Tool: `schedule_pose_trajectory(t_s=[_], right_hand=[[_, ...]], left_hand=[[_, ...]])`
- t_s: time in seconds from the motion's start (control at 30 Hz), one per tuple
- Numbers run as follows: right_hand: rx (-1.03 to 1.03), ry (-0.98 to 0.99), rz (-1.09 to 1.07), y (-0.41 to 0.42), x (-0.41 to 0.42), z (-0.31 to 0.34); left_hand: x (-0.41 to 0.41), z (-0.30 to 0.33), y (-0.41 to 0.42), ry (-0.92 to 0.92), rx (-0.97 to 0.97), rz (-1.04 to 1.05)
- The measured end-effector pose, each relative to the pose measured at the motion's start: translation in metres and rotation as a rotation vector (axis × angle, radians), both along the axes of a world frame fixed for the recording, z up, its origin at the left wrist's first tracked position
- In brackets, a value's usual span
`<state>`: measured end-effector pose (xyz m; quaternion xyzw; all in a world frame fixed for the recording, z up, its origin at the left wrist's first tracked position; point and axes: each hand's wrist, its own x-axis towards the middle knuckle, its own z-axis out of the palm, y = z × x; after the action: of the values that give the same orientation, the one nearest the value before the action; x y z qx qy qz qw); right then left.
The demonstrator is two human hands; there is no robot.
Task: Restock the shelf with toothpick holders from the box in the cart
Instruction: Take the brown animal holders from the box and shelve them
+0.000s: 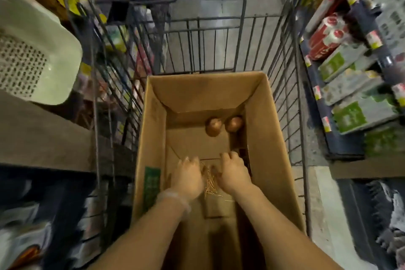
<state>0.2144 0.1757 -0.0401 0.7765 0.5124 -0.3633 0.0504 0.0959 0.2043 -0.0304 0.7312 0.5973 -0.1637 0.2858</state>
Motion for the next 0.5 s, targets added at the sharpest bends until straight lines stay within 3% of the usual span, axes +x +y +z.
schedule_pose_trajectory(t_s=[0.27,0.5], right_hand=[[0.069,0.179,-0.512,0.068,0.026,-0.06],[0.107,0.191,-0.727,0.103,0.047,-0.093]], left_hand=[[0.038,-0.086,0.067,-0.052,-0.034,0.09],[0.064,-0.132,0.113,-0.277,-0.045,0.309]])
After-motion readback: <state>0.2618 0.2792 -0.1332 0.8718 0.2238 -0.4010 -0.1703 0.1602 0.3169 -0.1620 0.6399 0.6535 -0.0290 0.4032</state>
